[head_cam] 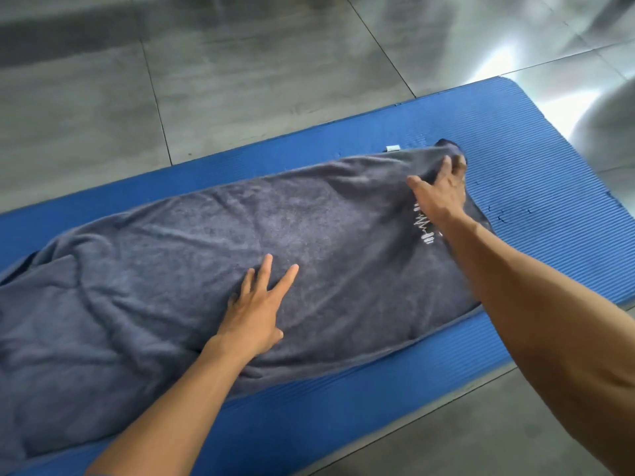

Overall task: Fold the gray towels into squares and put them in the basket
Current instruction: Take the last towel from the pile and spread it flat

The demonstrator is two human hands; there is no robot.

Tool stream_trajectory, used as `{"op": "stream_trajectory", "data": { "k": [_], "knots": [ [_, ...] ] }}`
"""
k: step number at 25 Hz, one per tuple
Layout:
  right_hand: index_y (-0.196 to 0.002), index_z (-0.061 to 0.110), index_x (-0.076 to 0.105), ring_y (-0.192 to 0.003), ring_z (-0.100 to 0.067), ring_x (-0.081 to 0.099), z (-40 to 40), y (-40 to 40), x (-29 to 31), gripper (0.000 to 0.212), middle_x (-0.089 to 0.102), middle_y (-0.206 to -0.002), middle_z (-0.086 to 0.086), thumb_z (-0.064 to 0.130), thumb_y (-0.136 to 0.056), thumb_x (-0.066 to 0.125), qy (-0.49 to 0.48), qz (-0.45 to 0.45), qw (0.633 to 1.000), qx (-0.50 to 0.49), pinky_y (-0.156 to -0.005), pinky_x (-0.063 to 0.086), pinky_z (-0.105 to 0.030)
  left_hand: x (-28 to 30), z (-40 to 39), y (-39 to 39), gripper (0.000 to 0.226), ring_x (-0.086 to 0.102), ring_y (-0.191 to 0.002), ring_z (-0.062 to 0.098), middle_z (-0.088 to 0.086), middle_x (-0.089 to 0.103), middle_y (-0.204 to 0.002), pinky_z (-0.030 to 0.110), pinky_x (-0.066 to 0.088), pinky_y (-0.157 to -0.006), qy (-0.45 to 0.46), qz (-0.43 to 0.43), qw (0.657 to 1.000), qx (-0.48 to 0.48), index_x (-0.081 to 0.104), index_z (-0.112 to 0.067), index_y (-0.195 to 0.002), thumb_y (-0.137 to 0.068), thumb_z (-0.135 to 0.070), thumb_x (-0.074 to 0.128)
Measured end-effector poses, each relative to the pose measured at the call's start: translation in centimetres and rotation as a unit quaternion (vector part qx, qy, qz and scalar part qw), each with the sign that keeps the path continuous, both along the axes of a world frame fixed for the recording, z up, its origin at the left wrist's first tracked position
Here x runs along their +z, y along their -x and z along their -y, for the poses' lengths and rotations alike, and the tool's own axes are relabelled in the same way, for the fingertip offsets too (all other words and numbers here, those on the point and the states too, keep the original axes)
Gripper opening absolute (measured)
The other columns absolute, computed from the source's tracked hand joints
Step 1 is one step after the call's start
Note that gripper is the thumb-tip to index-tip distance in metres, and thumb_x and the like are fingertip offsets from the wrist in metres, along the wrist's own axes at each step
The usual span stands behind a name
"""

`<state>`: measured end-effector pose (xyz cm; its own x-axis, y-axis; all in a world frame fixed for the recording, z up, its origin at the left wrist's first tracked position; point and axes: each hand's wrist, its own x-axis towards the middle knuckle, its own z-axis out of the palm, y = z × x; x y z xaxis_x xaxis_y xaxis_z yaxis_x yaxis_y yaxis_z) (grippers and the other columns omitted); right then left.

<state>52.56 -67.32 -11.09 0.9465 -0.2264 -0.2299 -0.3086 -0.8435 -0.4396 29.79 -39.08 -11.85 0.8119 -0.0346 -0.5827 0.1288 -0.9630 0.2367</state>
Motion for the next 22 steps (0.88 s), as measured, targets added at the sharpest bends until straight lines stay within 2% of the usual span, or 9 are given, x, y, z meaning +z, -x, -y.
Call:
{"op": "stream_trajectory", "data": {
  "k": [4,7,8,10,11,13,16,19,22],
  "knots": [
    [-0.140,0.014,0.045,-0.140,-0.030,0.037,0.2,5.4,-2.6,0.061,0.033,-0.154,-0.007,0.032,-0.084,0.061,0.025,0.019,0.988,0.153,-0.112,0.033,-0.046,-1.0,0.7,2.4,0.081,-0.013,-0.150,0.022,-0.004,-0.016,-0.162,0.050,0.011,-0.121,0.004,0.053,0.998,-0.038,0.007,-0.041,-0.154,-0.093,-0.017,0.056],
    [-0.141,0.014,0.048,-0.141,-0.036,0.036,0.6,14.2,-5.3,0.057,0.041,-0.153,-0.012,0.036,-0.089,0.041,0.082,0.056,0.979,0.180,-0.114,0.030,-0.051,-1.4,1.1,3.9,0.074,-0.010,-0.150,0.021,-0.004,-0.008,-0.163,0.051,0.007,-0.120,0.017,0.057,0.996,-0.059,0.023,-0.041,-0.150,-0.088,-0.047,0.062],
    [-0.143,0.015,0.046,-0.143,-0.035,0.034,0.6,16.7,-5.7,0.058,0.040,-0.153,-0.010,0.037,-0.091,0.035,0.085,0.064,0.979,0.174,-0.116,0.027,-0.052,-1.5,1.2,4.6,0.073,-0.002,-0.150,0.023,-0.002,0.000,-0.162,0.051,0.008,-0.120,0.025,0.064,0.994,-0.080,0.031,-0.041,-0.146,-0.083,-0.053,0.065],
    [-0.145,0.018,0.044,-0.145,-0.031,0.030,1.1,20.1,-6.0,0.056,0.038,-0.155,-0.006,0.041,-0.094,0.034,0.093,0.066,0.980,0.160,-0.118,0.021,-0.049,-1.9,1.4,6.3,0.060,0.031,-0.140,0.026,0.001,0.031,-0.149,0.054,0.024,-0.116,0.047,0.114,0.986,-0.112,0.051,-0.037,-0.126,-0.073,-0.054,0.073],
    [-0.143,0.020,0.045,-0.146,-0.029,0.028,1.6,20.9,-6.1,0.054,0.036,-0.156,-0.005,0.044,-0.095,0.038,0.100,0.060,0.984,0.136,-0.119,0.019,-0.049,-2.1,1.3,7.1,0.051,0.045,-0.125,0.023,-0.001,0.043,-0.135,0.052,0.033,-0.111,0.056,0.137,0.982,-0.118,0.055,-0.034,-0.111,-0.069,-0.053,0.075],
    [-0.140,0.023,0.046,-0.146,-0.029,0.025,3.7,20.8,-5.4,0.052,0.030,-0.158,-0.006,0.046,-0.093,0.051,0.095,0.036,0.994,0.026,-0.119,0.016,-0.051,-2.0,0.9,8.2,0.041,0.045,-0.099,0.016,-0.009,0.045,-0.110,0.042,0.039,-0.102,0.066,0.156,0.976,-0.135,0.051,-0.032,-0.092,-0.066,-0.058,0.070],
    [-0.139,0.025,0.044,-0.146,-0.034,0.020,7.4,19.4,-3.1,0.057,0.016,-0.161,-0.015,0.046,-0.088,0.059,0.044,-0.026,0.981,-0.187,-0.119,0.014,-0.053,-1.5,0.3,8.7,0.036,0.043,-0.085,0.014,-0.011,0.041,-0.095,0.034,0.041,-0.092,0.049,0.163,0.969,-0.181,0.049,-0.031,-0.080,-0.064,-0.057,0.066],
    [-0.135,0.024,0.050,-0.140,-0.036,0.027,9.1,18.4,-2.1,0.055,0.028,-0.155,-0.013,0.041,-0.083,0.060,0.027,-0.065,0.967,-0.244,-0.116,0.020,-0.051,-0.9,1.0,9.1,0.030,0.046,-0.069,0.015,-0.010,0.043,-0.077,0.033,0.051,-0.073,0.028,0.168,0.970,-0.175,0.050,-0.026,-0.068,-0.056,-0.030,0.077],
    [-0.128,0.022,0.057,-0.131,-0.035,0.035,9.6,18.4,-1.8,0.049,0.038,-0.143,-0.011,0.034,-0.081,0.060,0.002,-0.049,0.958,-0.282,-0.112,0.029,-0.048,-0.6,1.9,9.7,0.035,0.048,-0.058,0.014,-0.010,0.045,-0.066,0.030,0.049,-0.058,0.003,0.162,0.975,-0.152,0.048,-0.024,-0.062,-0.053,-0.018,0.081]
  ]
}}
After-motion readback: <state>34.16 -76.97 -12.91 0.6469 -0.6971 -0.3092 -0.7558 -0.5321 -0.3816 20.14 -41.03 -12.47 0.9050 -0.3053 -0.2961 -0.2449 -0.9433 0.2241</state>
